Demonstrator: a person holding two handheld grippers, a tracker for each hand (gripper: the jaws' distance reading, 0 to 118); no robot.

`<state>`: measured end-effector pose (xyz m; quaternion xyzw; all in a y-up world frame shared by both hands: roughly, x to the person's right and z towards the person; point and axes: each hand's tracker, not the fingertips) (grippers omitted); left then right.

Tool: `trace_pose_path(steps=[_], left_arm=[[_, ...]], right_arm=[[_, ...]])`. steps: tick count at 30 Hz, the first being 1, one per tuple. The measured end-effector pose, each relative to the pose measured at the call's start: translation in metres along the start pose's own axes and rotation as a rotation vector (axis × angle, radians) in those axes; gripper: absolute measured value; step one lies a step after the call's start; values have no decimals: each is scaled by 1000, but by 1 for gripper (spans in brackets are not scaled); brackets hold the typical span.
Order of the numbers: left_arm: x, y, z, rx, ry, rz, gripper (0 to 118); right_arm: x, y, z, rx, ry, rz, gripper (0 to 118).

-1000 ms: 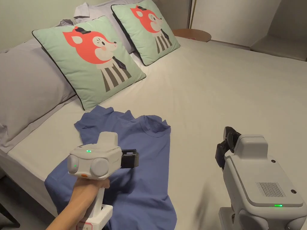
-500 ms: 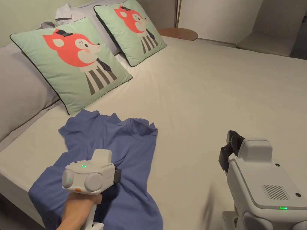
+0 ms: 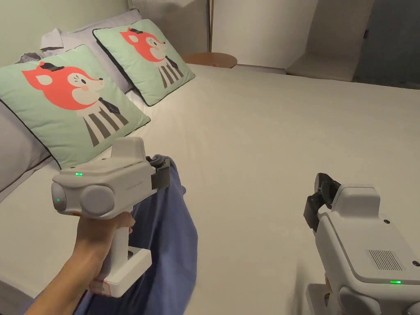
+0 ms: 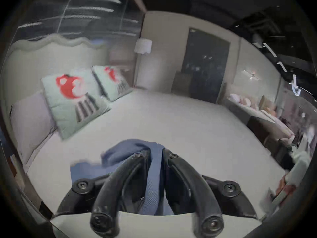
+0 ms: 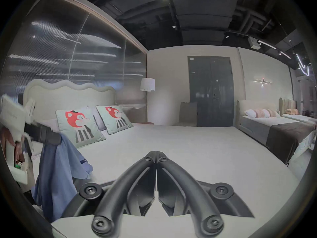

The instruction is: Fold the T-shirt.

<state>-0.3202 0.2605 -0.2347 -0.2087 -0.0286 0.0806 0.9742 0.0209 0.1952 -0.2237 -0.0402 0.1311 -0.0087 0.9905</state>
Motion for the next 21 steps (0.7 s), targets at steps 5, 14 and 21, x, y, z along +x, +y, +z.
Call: trace_pose_path(steps=[5,14,21], left_arm=[[74,49,-3,107,-169,-74,9],[199,72,-30,134,-419,-185,9],[274,22,-52,16,-582,-250,9]], right_arm=[[41,11,28,42,-93,9,0],[120,23,84,76,-296,8,0],[169,23,121,72,-433,10,0]])
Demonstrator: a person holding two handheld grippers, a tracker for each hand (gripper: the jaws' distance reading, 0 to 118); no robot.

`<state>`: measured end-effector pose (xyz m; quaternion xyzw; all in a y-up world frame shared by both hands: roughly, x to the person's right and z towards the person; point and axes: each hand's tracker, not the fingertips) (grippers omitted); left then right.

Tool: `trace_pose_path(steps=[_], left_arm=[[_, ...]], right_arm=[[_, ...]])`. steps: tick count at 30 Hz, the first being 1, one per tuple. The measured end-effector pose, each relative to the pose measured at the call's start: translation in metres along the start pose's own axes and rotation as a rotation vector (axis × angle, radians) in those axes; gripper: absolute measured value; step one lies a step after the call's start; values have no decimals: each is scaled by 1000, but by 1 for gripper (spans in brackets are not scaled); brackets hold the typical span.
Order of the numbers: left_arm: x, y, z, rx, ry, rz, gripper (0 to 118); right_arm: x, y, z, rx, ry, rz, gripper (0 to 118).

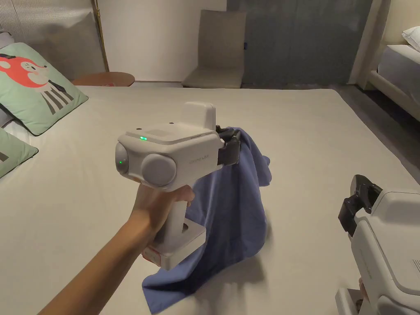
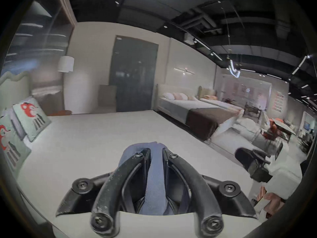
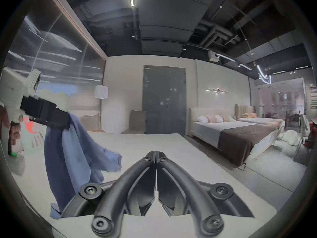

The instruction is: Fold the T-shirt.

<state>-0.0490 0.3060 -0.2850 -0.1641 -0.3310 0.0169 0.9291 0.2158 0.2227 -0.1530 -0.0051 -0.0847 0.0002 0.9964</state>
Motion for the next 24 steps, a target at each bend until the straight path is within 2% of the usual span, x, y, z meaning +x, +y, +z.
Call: trace_pose_path(steps=[7,16,20,21,22,24], left_arm=[[10,-76,-41,-211,-56,55,9],[-10,-195,-84,-559,92,69,9],[-16,-208,-85,-566,116,45,10],[-17,-205,-83,-550,114,65,12],[-18,-201,-81,-538,125,99,21],[-21,-194,-76,-513,128,108,52]], right_arm=[[23,-10,9,-31,-50,3,0],[9,-24,8,-75,-27,2,0],[2,-28,6,-86,-9,4,0],[1,-28,6,-89,-6,7,0],[0,-29,6,-90,-4,9,0],[-2,-28,6,-91,0,9,0]])
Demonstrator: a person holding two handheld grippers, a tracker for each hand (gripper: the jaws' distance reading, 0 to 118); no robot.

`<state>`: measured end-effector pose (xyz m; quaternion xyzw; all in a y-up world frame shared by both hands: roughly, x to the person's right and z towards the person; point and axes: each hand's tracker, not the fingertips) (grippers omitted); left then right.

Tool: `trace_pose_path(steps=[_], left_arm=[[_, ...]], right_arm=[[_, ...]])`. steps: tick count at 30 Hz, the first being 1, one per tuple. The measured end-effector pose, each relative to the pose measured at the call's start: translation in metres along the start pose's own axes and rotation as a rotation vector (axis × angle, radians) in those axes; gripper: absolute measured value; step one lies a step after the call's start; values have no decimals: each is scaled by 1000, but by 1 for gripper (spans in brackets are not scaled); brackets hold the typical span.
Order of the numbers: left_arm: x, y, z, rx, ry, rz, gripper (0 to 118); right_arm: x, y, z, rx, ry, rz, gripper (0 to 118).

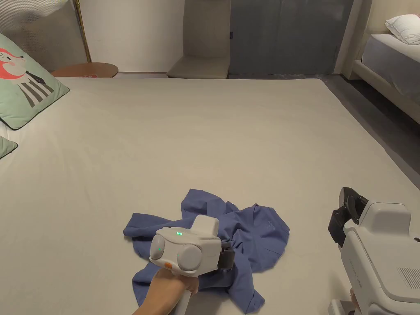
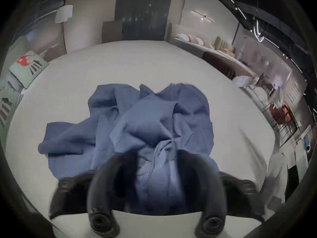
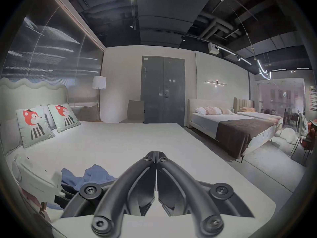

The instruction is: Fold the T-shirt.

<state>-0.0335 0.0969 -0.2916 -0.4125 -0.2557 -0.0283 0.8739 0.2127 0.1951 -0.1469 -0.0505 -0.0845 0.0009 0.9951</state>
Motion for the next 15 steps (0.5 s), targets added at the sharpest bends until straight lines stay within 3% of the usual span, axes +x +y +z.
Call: trace_pose_path(steps=[2,3,4,15], left_arm=[[-4,4,11,34,-3,5,99],[-2,7,21,56,13,10,112],[-3,9,30,82,7,10,107],[-29,18,157,667,261,-50,108]], right_arm=[[-2,2,1,4,2,0,0],[-3,3,1,7,4,1,0],[-4,5,2,11,6,1,0],[-25,31,13,86,32,-1,0]])
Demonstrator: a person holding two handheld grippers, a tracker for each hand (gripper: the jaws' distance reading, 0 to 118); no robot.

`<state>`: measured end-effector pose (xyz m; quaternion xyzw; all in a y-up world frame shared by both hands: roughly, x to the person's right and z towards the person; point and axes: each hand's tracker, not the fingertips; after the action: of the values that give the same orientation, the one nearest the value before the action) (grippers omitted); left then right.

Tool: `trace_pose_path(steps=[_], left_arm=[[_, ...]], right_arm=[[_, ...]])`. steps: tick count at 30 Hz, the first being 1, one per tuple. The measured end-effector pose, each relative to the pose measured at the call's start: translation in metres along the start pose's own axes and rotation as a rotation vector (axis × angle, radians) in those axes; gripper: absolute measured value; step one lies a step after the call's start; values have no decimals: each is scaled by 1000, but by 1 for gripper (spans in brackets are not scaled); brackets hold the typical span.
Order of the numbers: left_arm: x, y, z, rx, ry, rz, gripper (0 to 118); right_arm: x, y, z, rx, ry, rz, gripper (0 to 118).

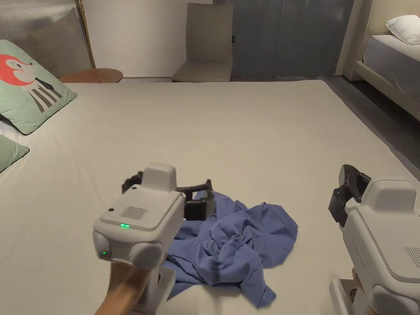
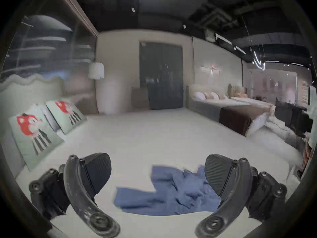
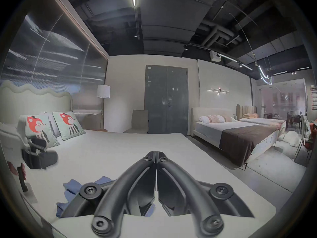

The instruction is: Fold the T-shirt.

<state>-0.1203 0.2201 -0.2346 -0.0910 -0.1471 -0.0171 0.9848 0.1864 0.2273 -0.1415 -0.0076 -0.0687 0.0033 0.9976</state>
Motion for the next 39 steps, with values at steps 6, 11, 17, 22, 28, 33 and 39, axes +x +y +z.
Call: trace_pose_path(steps=[6,11,17,22,28,33,39], left_arm=[[-30,8,27,169,157,-56,108],[-45,5,34,183,205,-52,102],[-54,2,29,127,228,-2,0],[-60,1,22,44,209,23,0],[-69,-22,-5,-288,147,137,0],[-67,-65,-18,-475,49,239,0],[-48,-104,-20,-577,24,205,0]], right_arm=[[-12,6,1,25,14,2,0],[-17,6,0,31,27,-1,0],[-22,7,-1,32,37,3,0],[-22,7,-2,33,39,1,0],[-20,3,-4,20,40,-1,0],[-19,-2,-5,1,40,-4,0],[-16,-11,-6,-21,37,-1,0]])
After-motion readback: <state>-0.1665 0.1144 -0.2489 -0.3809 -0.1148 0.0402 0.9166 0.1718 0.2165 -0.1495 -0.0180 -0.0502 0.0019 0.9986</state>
